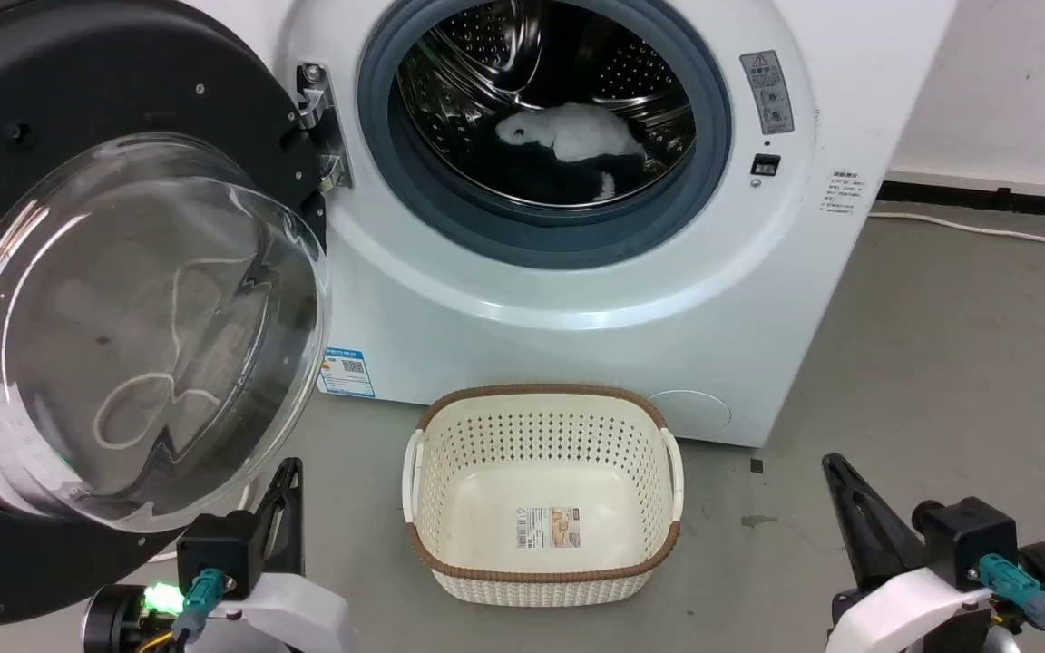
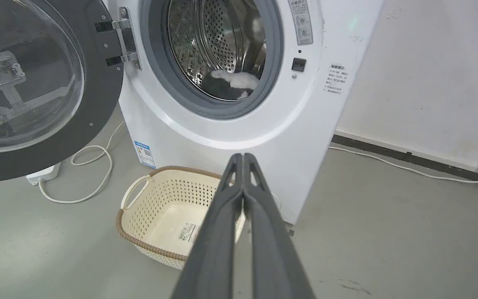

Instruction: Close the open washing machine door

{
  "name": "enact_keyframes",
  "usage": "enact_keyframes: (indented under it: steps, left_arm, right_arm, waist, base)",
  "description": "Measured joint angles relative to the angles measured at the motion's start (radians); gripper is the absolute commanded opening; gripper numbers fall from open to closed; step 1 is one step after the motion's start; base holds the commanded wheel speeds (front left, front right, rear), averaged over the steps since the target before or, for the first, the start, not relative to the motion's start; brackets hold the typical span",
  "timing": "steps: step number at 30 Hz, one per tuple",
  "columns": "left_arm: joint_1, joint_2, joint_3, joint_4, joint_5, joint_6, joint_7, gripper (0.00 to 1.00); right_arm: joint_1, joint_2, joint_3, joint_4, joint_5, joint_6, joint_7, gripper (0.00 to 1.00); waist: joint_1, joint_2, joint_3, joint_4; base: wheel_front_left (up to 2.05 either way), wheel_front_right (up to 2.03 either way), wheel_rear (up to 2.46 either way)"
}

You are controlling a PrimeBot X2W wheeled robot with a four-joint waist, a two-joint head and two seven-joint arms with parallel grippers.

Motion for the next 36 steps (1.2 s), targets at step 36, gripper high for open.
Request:
enact_keyframes:
  steps: [36]
  left_arm:
    - [0.0,0.0,0.001,0.0,0.0,0.0,0.0,0.0]
  right_arm:
    - [0.0,0.0,0.0,0.0,0.0,0.0,0.0,0.0]
  waist:
    - [0.0,-0.0001,0.0,0.0]
  base:
    - [0.0,0.0,0.0]
